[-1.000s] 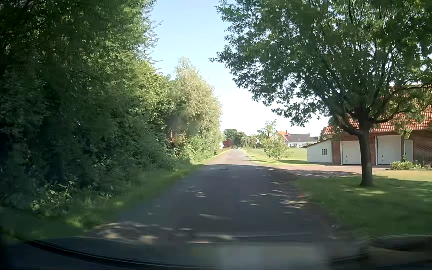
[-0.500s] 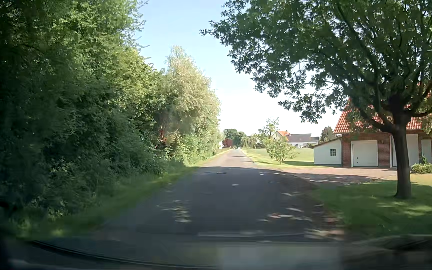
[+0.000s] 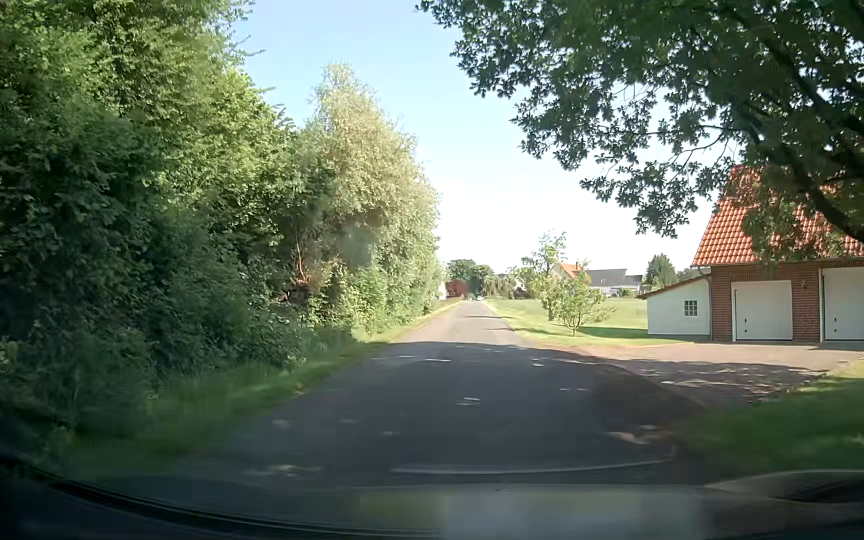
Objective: Follow the waypoints while adhering to traffic rules and regulations
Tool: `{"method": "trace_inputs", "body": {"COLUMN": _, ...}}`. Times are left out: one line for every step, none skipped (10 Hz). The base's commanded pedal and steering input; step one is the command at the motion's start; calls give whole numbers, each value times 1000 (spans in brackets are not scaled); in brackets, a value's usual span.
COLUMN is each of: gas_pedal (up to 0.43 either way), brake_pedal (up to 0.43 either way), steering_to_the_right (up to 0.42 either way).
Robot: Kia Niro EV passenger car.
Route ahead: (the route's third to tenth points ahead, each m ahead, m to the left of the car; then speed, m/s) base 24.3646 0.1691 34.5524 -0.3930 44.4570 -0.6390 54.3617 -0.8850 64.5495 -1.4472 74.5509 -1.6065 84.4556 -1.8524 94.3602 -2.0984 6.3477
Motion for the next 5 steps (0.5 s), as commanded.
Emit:
{"method": "trace_inputs", "body": {"gas_pedal": 220, "brake_pedal": 6, "steering_to_the_right": 2}}
{"method": "trace_inputs", "body": {"gas_pedal": 220, "brake_pedal": 6, "steering_to_the_right": 3}}
{"method": "trace_inputs", "body": {"gas_pedal": 209, "brake_pedal": 6, "steering_to_the_right": 3}}
{"method": "trace_inputs", "body": {"gas_pedal": 197, "brake_pedal": 6, "steering_to_the_right": 3}}
{"method": "trace_inputs", "body": {"gas_pedal": 197, "brake_pedal": 6, "steering_to_the_right": 5}}
